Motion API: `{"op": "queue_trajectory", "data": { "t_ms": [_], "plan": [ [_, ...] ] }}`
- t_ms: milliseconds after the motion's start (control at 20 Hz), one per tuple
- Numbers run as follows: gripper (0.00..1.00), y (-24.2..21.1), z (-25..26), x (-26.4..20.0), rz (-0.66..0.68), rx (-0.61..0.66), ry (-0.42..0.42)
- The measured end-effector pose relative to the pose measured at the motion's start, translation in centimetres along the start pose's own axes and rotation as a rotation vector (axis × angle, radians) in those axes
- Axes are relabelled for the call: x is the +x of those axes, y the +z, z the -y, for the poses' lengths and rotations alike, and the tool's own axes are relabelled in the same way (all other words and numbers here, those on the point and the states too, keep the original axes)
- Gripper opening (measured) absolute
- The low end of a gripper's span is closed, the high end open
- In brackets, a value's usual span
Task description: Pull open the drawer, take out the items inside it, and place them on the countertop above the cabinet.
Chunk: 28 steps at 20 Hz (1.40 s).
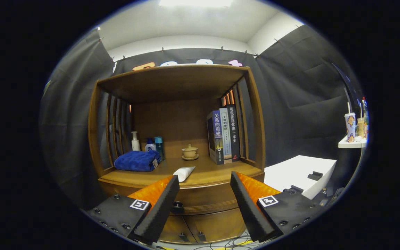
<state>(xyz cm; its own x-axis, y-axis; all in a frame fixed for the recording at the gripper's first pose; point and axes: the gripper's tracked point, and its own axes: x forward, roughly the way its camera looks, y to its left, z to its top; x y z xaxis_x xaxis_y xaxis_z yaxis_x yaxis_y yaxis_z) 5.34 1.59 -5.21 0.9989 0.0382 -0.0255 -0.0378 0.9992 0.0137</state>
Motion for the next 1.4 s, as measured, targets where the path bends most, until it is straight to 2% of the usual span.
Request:
{"op": "queue_trajectory", "data": {
  "t_ms": [250,700,950,1100,1250,1350,1400],
  "plan": [
    [0.98,-4.1,-1.5,4.6,-0.045,0.049,0.058],
    [0.99,-13.7,-4.8,8.1,-0.178,-0.096,0.123],
    [0.99,-16.4,-6.1,9.8,-0.226,-0.09,0.165],
    [0.82,-16.7,-5.6,9.9,-0.231,-0.089,0.157],
    [0.66,-17.6,-6.2,9.7,-0.256,-0.011,0.198],
    [0.55,-17.4,-6.2,9.7,-0.251,-0.036,0.208],
    [0.53,-17.4,-6.1,9.7,-0.253,-0.047,0.214]
  ]
}}
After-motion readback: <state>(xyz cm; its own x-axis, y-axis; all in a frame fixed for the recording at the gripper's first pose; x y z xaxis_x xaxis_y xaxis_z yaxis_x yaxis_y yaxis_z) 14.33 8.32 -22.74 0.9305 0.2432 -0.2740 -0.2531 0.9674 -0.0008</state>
